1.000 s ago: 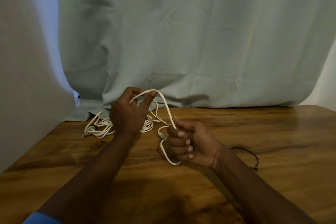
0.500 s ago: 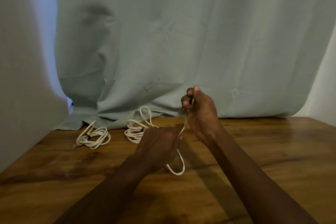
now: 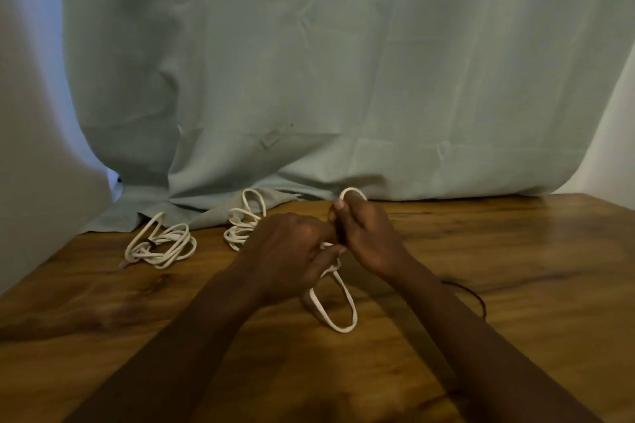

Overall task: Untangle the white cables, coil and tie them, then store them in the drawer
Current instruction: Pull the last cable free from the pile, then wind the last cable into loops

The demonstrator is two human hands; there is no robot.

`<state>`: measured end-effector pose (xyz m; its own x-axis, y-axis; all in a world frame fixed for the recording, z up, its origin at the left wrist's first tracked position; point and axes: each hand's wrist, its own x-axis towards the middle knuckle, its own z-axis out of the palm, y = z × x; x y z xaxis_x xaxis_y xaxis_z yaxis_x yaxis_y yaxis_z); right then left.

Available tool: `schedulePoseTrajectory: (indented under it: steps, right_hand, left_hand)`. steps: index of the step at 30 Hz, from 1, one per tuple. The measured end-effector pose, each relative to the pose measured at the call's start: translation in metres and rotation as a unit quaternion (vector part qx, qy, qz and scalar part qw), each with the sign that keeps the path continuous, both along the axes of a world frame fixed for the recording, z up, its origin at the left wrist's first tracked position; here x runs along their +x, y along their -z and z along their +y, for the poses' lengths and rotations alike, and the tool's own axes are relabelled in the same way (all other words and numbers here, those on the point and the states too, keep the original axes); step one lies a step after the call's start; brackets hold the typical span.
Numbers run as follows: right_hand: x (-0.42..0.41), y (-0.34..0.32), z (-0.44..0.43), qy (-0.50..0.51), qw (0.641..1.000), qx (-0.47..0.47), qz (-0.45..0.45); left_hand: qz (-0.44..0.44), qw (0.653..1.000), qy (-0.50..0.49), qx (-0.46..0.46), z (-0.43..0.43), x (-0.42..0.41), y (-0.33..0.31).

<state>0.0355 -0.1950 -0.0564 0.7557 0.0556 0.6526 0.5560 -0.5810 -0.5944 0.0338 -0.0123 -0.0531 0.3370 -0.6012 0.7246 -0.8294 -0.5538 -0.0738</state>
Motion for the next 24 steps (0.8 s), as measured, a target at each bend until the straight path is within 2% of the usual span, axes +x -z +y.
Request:
schedulePoseTrajectory:
  steps: [3,6,7,9,11,12,14,17,19,21,24]
  right_hand:
    - [-0.006,-0.003,0.007,-0.043,0.997,-0.055,0.044]
    - [-0.016,-0.008,0.022,-0.128,0.979,0.030,0.155]
    - [-0.019,-0.010,0.027,-0.172,0.959,0.094,0.206]
    - [-0.022,-0.012,0.031,-0.260,0.892,0.211,0.304]
    - [-0.024,-0.012,0.030,-0.348,0.817,0.281,0.365]
    - [-0.024,-0.010,0.029,-0.391,0.778,0.312,0.380]
    - [-0.024,-0.006,0.026,-0.455,0.714,0.368,0.383]
    - [-0.022,-0.004,0.023,-0.495,0.656,0.453,0.346]
    - [-0.020,-0.005,0.020,-0.484,0.648,0.502,0.305]
    - [-0.019,-0.009,0.014,-0.440,0.667,0.544,0.257]
    - [-0.016,-0.014,-0.003,-0.358,0.705,0.584,0.184]
  left_hand:
    - [-0.016,0.999,-0.030,-0.040,0.020,0.006,-0.012]
    - [0.023,0.995,-0.034,-0.093,0.038,0.012,-0.021]
    - [0.041,0.991,-0.026,-0.126,0.041,0.013,-0.023]
    - [0.096,0.972,0.006,-0.215,0.042,0.016,-0.024]
    - [0.170,0.933,0.063,-0.312,0.038,0.023,-0.021]
    - [0.195,0.917,0.079,-0.338,0.035,0.026,-0.019]
    - [0.221,0.908,0.071,-0.349,0.026,0.032,-0.012]
    - [0.233,0.920,0.032,-0.314,0.010,0.034,0.008]
    - [0.227,0.941,0.020,-0.249,0.001,0.030,0.022]
    - [0.210,0.959,0.007,-0.189,-0.006,0.027,0.030]
    - [0.208,0.967,-0.011,-0.149,-0.009,0.026,0.034]
